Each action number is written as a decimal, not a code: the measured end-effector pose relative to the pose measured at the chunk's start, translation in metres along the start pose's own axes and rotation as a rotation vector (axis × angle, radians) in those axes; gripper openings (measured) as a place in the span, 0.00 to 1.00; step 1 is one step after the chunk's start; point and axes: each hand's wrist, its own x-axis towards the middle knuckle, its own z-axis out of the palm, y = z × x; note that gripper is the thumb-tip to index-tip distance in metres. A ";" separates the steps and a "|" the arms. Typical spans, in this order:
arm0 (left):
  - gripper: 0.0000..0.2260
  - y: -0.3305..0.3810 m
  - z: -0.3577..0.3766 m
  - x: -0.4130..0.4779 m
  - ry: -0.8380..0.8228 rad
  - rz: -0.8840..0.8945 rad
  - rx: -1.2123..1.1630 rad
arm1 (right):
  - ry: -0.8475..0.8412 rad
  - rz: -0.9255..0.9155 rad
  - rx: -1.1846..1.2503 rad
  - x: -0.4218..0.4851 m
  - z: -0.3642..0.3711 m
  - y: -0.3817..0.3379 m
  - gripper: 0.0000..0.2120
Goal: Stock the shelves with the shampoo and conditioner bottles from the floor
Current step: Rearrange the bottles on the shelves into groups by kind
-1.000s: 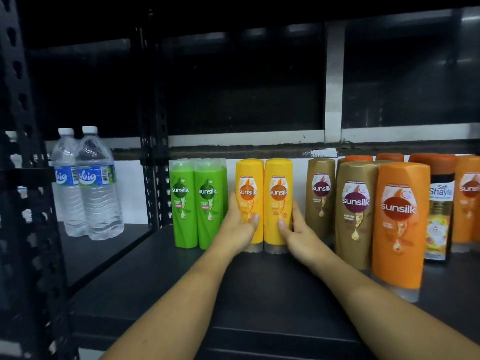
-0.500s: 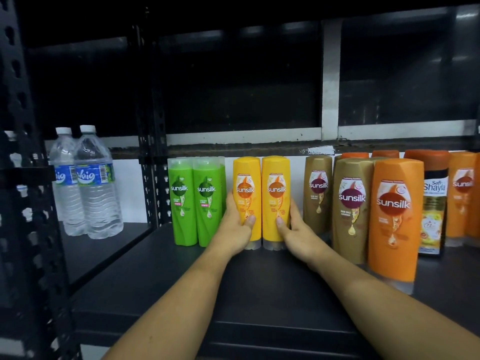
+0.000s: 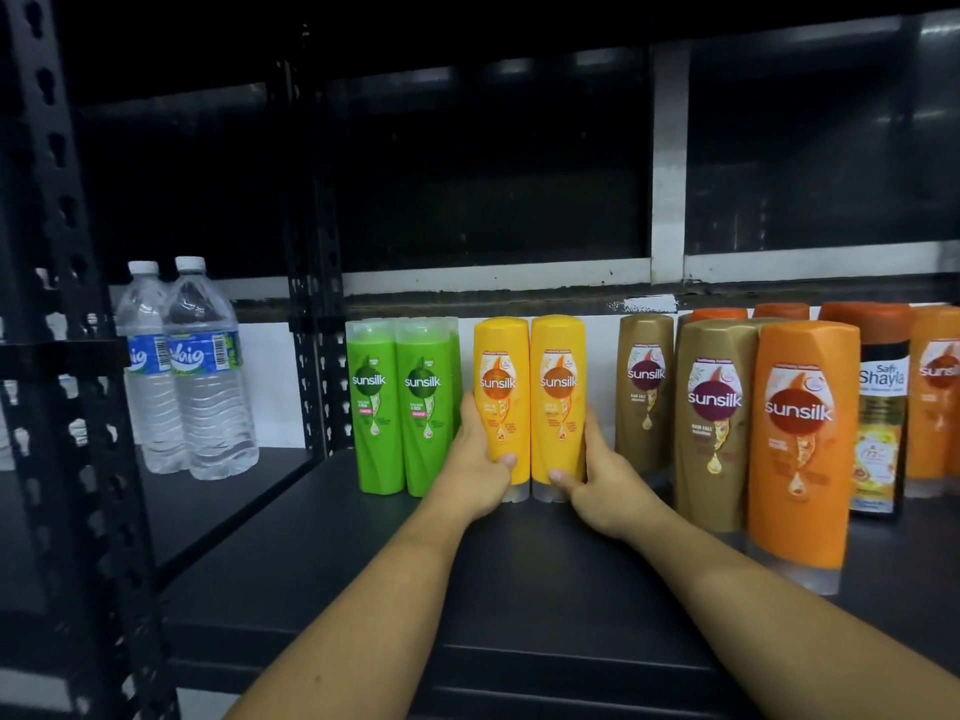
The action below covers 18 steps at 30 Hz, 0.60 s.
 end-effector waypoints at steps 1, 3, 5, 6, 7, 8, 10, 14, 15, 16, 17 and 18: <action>0.40 0.000 0.000 0.000 0.004 0.000 0.004 | -0.004 0.005 -0.008 0.001 0.001 0.000 0.41; 0.40 0.000 0.001 -0.001 0.012 -0.004 0.021 | -0.003 0.013 -0.036 0.001 0.002 0.001 0.41; 0.39 -0.001 0.001 -0.002 0.014 -0.018 0.052 | 0.012 0.028 -0.065 0.002 0.004 0.002 0.40; 0.40 0.000 0.002 -0.003 0.012 -0.032 0.072 | 0.020 0.041 -0.081 0.003 0.005 0.003 0.40; 0.40 0.001 0.002 -0.005 0.011 -0.055 0.098 | 0.027 0.053 -0.103 0.003 0.006 0.005 0.40; 0.41 0.002 0.002 -0.007 0.011 -0.082 0.129 | 0.032 0.067 -0.134 0.003 0.007 0.005 0.40; 0.41 0.005 0.001 -0.011 0.019 -0.126 0.211 | 0.046 0.106 -0.222 0.002 0.007 0.003 0.40; 0.31 0.009 -0.003 -0.017 0.056 -0.157 0.456 | 0.070 0.136 -0.485 -0.008 0.005 0.000 0.30; 0.24 0.010 -0.004 -0.020 0.058 -0.152 0.504 | 0.059 0.134 -0.529 -0.012 0.004 -0.001 0.26; 0.18 0.011 -0.004 -0.023 0.050 -0.146 0.534 | 0.044 0.135 -0.550 -0.017 0.002 -0.003 0.22; 0.13 0.012 -0.004 -0.029 0.036 -0.146 0.551 | 0.026 0.136 -0.553 -0.023 0.001 -0.005 0.20; 0.11 0.013 -0.005 -0.034 0.022 -0.147 0.557 | 0.003 0.135 -0.552 -0.030 -0.001 -0.008 0.19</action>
